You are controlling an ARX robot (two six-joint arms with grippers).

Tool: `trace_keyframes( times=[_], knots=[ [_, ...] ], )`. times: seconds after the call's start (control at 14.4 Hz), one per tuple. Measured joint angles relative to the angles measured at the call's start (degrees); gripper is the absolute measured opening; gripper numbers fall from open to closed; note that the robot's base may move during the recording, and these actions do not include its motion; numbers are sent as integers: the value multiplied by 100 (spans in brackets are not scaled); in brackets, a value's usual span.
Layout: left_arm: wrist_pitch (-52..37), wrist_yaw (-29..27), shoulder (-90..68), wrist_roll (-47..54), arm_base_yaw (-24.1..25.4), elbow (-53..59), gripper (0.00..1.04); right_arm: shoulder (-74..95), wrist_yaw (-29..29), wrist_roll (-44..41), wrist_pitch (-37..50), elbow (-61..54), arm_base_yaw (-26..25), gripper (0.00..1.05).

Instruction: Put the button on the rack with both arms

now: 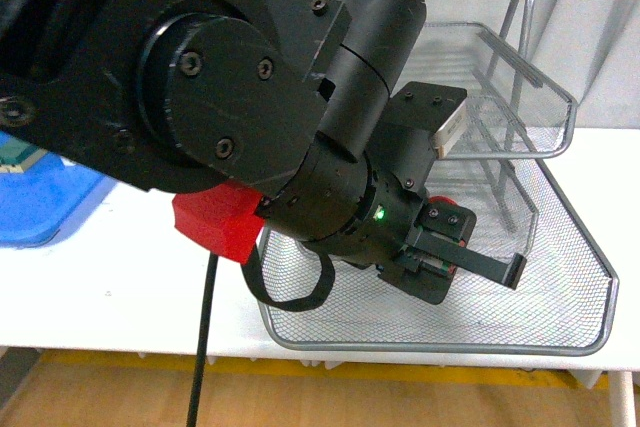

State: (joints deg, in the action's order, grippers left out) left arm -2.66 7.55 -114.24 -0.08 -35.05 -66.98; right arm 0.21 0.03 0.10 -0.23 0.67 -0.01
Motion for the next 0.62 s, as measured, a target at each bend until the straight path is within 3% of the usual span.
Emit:
trace_keyframes(
  times=[0.07,0.14,0.48,0.62],
  knots=[
    [22,-2,-50,-11,0,-59,36,0,0,0,0,0,0,98],
    [146,0,-195,-83,0,-238,43,0,0,0,2,0,0,98],
    [-39,153,-109,-470,68,-391,97,0,0,0,2,0,0,98],
    [-146,223,428,-603,170,-74,98,0,0,0,0,0,0,98]
  ],
)
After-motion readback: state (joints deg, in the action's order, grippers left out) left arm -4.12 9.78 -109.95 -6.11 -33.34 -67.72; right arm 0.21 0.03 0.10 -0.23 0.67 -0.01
